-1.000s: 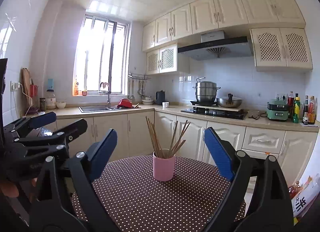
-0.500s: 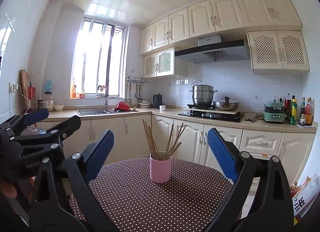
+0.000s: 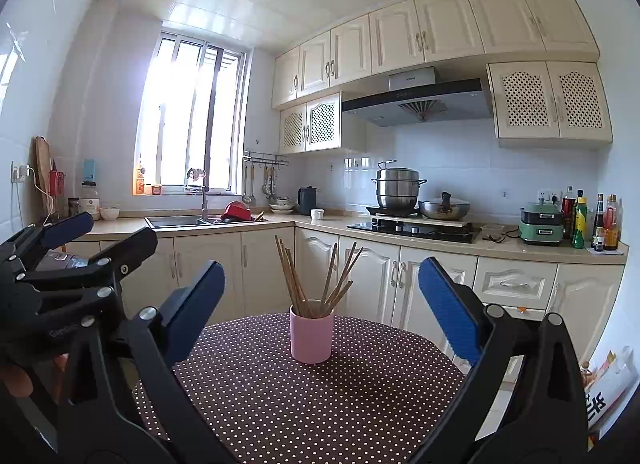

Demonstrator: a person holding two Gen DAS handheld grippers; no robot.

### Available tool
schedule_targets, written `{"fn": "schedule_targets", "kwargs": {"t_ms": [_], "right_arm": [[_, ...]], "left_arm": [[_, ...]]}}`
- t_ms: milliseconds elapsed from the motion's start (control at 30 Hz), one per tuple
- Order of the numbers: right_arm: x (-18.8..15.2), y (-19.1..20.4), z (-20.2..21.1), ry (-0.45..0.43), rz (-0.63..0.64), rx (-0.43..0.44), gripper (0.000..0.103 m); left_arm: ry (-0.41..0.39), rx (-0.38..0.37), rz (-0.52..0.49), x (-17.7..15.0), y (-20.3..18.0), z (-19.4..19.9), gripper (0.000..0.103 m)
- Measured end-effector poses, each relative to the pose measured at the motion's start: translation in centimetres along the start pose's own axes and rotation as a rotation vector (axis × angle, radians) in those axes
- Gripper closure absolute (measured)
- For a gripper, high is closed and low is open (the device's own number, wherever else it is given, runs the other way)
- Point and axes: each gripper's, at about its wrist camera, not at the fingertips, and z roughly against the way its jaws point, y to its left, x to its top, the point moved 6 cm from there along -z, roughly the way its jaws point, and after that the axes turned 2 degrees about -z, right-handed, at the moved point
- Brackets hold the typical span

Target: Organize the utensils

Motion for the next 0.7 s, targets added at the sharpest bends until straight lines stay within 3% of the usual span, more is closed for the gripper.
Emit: {"fn": "schedule_targets", "kwargs": {"t_ms": [700], "right_arm": [[-0.09,-0.20,-0.31,0.011,-0.002,-0.004,0.007]], "left_arm": [[0.005,-0.006,-0.003,-0.40,-0.17,-0.68,0.010]]}}
